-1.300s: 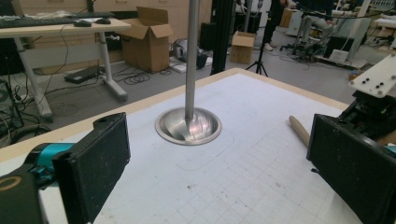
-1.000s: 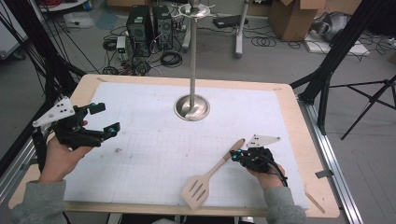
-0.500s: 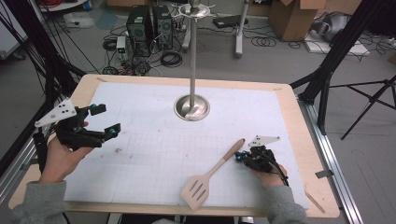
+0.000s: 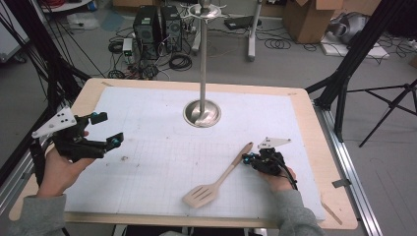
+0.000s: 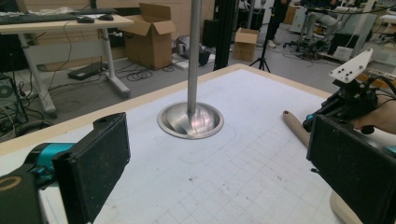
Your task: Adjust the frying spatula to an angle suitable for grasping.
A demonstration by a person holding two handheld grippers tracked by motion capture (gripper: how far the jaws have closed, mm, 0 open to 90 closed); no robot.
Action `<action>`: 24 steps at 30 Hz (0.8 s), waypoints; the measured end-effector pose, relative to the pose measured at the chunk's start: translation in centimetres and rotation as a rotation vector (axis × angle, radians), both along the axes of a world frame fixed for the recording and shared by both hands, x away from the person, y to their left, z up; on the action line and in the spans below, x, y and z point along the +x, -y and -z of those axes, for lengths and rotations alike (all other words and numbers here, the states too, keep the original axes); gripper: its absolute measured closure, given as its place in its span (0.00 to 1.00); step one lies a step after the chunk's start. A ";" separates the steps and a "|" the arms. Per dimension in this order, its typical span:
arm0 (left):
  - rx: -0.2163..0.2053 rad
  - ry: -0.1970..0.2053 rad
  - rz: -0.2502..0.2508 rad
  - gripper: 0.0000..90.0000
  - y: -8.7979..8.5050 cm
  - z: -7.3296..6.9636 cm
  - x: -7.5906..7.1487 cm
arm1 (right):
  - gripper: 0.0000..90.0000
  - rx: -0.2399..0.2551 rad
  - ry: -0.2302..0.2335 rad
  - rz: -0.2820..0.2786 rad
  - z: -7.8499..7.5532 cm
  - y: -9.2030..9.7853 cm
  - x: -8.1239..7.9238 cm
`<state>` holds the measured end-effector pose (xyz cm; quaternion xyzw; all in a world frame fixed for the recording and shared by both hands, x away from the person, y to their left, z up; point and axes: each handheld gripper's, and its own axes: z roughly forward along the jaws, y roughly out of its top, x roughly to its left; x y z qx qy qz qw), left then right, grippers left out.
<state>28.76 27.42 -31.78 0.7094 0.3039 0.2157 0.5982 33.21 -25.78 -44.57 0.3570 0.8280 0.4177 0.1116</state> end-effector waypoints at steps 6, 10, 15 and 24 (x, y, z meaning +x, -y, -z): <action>0.008 -0.012 -0.019 0.07 -0.3 0.1 -0.4 | 1.00 0.001 0.011 0.001 0.1 -0.7 0.8; 0.010 -0.005 -0.013 0.07 -0.3 0.0 -0.8 | 1.00 -0.008 0.014 -0.004 0.0 -1.3 1.4; 0.010 -0.005 -0.017 0.07 -0.6 0.2 -1.1 | 1.00 -0.013 0.026 0.002 0.1 -2.3 2.2; 0.016 -0.010 -0.042 0.07 -1.4 0.4 -1.8 | 1.00 -0.016 0.046 -0.009 0.2 -3.5 3.2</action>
